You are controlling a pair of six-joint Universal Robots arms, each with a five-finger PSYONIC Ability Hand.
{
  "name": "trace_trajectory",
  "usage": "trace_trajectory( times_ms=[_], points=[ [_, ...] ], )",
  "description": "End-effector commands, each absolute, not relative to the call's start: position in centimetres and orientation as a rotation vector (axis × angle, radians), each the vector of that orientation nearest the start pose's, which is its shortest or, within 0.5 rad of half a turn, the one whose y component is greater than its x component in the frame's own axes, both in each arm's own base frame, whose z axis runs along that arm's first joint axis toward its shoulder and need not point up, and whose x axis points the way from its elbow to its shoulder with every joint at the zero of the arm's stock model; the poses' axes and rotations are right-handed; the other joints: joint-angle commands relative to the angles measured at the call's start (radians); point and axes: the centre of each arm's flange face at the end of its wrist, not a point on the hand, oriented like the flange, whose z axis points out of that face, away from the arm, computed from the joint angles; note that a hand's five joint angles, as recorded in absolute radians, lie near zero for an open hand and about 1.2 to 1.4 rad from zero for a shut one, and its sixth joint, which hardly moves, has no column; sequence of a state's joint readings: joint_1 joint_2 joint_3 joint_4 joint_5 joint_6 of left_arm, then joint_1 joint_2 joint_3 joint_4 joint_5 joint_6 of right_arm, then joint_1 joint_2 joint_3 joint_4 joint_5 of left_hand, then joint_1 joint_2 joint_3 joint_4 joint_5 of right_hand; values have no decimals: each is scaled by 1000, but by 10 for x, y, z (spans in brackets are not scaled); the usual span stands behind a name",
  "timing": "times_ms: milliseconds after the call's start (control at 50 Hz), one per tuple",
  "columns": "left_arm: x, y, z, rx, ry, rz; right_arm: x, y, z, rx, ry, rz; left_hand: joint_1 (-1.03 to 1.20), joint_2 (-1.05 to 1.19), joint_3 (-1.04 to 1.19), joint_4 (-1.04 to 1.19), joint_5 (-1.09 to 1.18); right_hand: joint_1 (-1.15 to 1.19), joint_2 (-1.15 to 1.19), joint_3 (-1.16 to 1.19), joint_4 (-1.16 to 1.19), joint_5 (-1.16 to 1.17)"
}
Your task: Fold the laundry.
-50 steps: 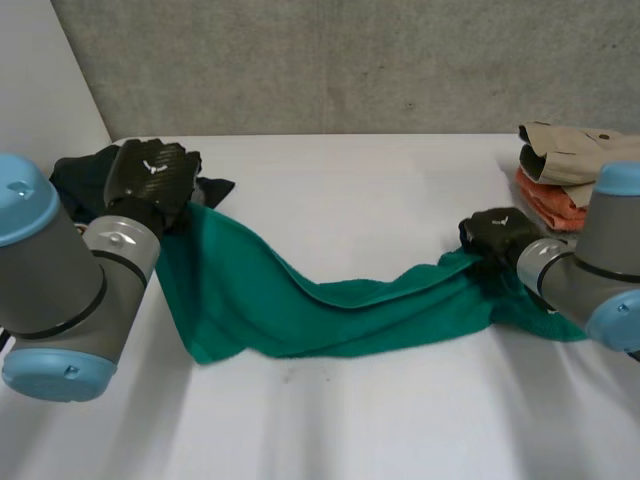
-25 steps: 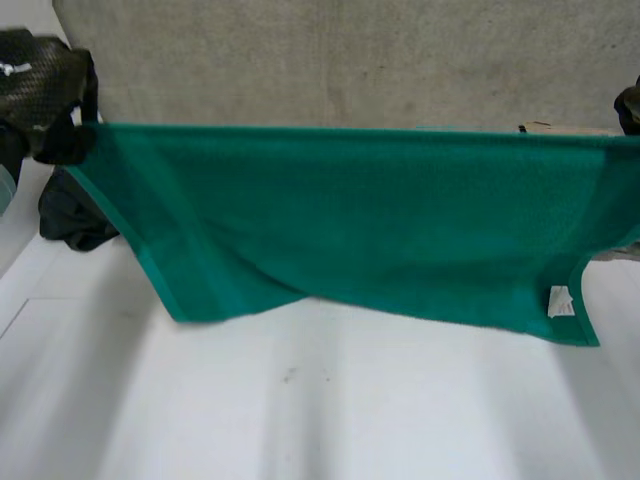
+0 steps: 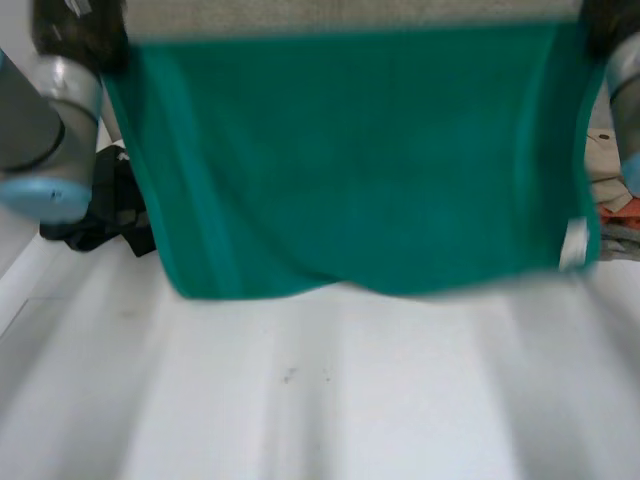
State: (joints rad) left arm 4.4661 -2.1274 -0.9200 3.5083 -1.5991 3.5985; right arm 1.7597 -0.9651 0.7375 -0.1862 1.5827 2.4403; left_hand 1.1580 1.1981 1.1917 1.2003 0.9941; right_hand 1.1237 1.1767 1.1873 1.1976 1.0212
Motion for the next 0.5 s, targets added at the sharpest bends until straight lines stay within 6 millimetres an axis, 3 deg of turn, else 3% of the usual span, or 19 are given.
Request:
trace_trajectory(
  times_ms=[20, 120, 260, 280, 440, 500],
  points=[
    [-238, -413, 398, 350, 1054, -2724, 216, -432, 404, -560, 1365, -3222, 238, 198, 205, 196, 228, 273, 220, 209, 199, 200],
    [-237, -416, 369, 414, 1220, -2650, 222, -433, 368, -704, 1547, -3050, 238, 198, 205, 196, 228, 273, 220, 209, 199, 200],
    [-242, -410, 302, 583, 1456, -2538, 222, -432, 304, -828, 1805, -2790, 238, 198, 205, 196, 228, 273, 220, 209, 199, 200],
    [-244, -408, 295, 605, 1479, -2529, 223, -432, 286, -853, 1863, -2732, 238, 198, 205, 196, 228, 273, 220, 209, 199, 200],
    [-247, -379, 221, 796, 1759, -2327, 224, -420, 203, -1016, 2172, -2347, 238, 198, 205, 196, 228, 273, 220, 209, 199, 200],
    [-246, -363, 201, 885, 1831, -2210, 221, -408, 189, -1059, 2259, -2227, 238, 198, 205, 196, 228, 273, 220, 209, 199, 200]
  ],
)
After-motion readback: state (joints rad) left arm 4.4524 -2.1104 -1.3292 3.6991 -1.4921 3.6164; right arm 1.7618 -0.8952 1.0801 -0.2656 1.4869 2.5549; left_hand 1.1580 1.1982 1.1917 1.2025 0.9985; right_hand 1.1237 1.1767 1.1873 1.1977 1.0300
